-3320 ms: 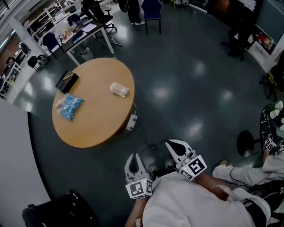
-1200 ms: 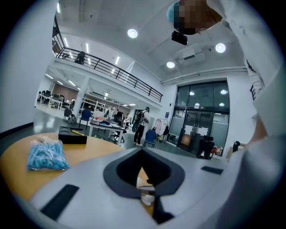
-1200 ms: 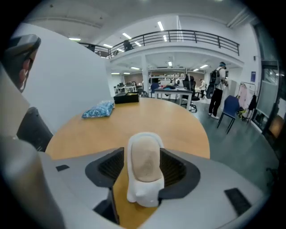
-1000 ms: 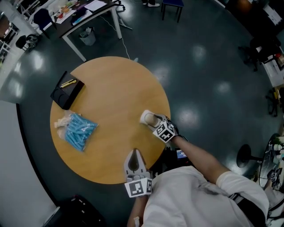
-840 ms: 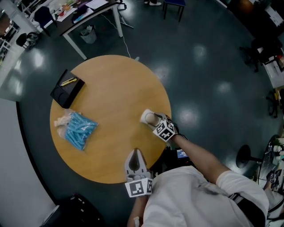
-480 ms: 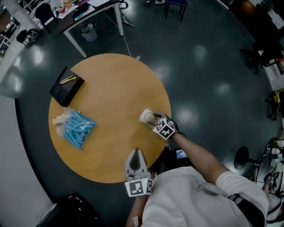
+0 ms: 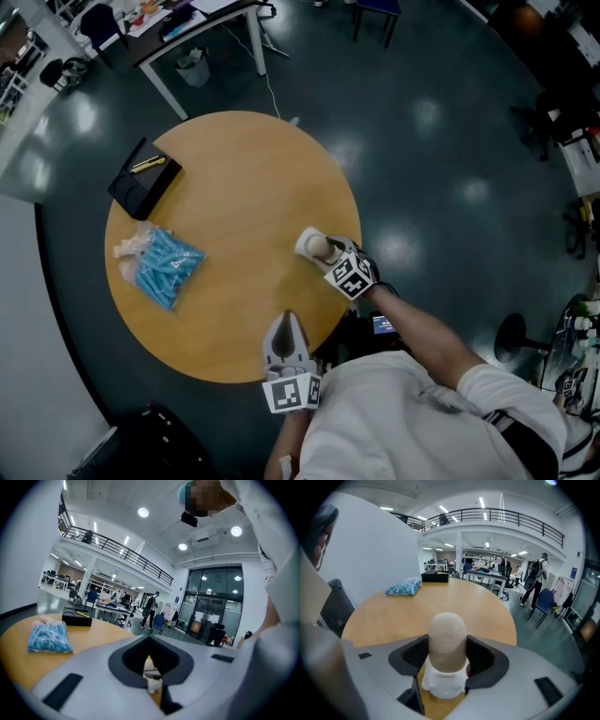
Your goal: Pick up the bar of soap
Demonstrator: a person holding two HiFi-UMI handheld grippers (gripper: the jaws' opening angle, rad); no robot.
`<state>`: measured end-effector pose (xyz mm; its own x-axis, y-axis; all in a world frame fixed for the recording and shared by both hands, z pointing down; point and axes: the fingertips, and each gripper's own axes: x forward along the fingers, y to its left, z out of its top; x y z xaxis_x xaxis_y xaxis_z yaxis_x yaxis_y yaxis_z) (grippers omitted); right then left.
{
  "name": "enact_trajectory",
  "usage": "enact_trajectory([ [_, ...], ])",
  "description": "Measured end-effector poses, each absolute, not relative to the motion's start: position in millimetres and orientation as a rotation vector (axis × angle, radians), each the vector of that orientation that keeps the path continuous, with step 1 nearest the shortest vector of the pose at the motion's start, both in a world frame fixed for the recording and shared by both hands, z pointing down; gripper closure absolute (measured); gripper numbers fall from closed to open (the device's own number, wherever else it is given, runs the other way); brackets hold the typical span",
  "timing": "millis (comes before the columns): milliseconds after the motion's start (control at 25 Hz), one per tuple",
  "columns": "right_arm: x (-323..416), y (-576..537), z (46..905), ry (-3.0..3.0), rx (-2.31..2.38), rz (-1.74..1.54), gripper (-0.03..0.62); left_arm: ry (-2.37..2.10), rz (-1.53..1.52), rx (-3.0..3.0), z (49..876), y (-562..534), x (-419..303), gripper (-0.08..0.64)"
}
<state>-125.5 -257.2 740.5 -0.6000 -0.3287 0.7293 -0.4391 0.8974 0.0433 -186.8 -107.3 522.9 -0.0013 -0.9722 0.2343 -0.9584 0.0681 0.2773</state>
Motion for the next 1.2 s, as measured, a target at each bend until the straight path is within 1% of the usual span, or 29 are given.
enact_trajectory([
  [120,-121.8,-250.0,685.4,-2.4,0.615,0.136,0.331,-2.01,-0.063,1.925,518.2,-108.2,-188.1,0.554],
  [360,-98.9,-209.4,530.9,-2.802,0.808,0.056,0.331,-2.051,-0.108,1.992,494.8,-116.5,-188.3,0.554],
  [440,-85.1,-191.8,505.6,-2.869,0.863,0.076,0.331,-2.054,-0.123,2.011,489.4,-117.2,-183.6,0.554],
  [760,-67.0,-158.9,508.5,-2.872,0.865,0.147,0.331,-1.999,-0.127,2.06,488.9,-114.2,-157.6,0.554],
  [1200,-69.7,-150.2,500.0,-2.891,0.853,0.122,0.331,-2.015,-0.136,2.053,488.8,-106.5,-158.7,0.554],
])
